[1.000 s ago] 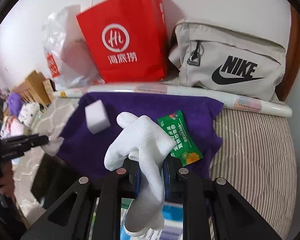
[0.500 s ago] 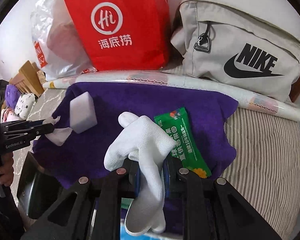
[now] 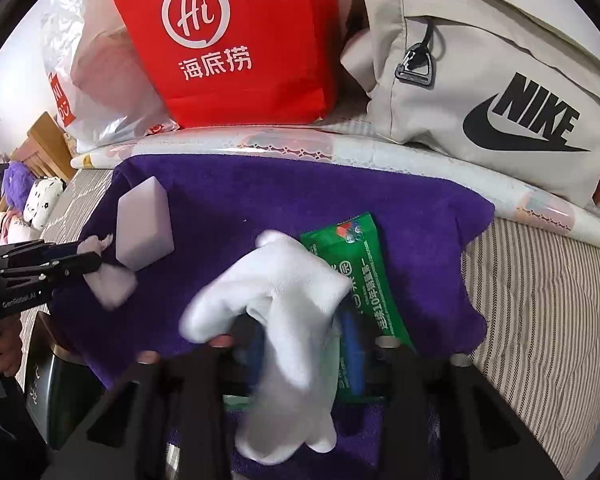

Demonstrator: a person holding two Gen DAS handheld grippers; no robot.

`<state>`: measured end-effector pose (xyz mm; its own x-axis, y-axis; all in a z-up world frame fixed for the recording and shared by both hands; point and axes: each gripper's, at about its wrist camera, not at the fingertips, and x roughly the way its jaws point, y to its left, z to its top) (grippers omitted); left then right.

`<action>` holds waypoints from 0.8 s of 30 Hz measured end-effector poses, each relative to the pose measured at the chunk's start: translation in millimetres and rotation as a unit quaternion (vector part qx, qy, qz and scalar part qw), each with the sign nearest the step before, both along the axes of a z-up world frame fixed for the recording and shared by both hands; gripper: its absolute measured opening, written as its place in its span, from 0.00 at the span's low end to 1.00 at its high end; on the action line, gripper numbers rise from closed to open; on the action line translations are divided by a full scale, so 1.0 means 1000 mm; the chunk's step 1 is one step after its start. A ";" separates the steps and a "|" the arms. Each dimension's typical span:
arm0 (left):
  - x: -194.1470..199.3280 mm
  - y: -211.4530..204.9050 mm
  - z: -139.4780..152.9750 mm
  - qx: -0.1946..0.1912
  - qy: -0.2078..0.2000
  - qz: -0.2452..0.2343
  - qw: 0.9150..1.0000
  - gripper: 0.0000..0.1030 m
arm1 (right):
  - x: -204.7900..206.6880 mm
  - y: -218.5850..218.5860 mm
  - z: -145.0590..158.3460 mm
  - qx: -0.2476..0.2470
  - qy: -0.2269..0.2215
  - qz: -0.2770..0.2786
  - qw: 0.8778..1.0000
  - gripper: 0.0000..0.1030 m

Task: Organize soft objects
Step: 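Carry the glove and cloth onto the purple towel and open both tools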

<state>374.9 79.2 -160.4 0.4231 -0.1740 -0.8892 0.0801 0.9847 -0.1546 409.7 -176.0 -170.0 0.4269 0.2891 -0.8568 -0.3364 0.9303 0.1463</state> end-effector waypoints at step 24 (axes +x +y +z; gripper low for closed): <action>-0.095 0.010 0.085 -0.020 -0.094 0.023 0.995 0.60 | -0.102 -0.054 0.085 0.082 -0.060 -0.050 0.994 0.64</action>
<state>279.4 88.8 -75.0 0.5889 -0.1840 -0.7870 0.0662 0.9815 -0.1799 307.8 -229.8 -85.5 0.5568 0.3721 -0.7427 -0.2676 0.9268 0.2637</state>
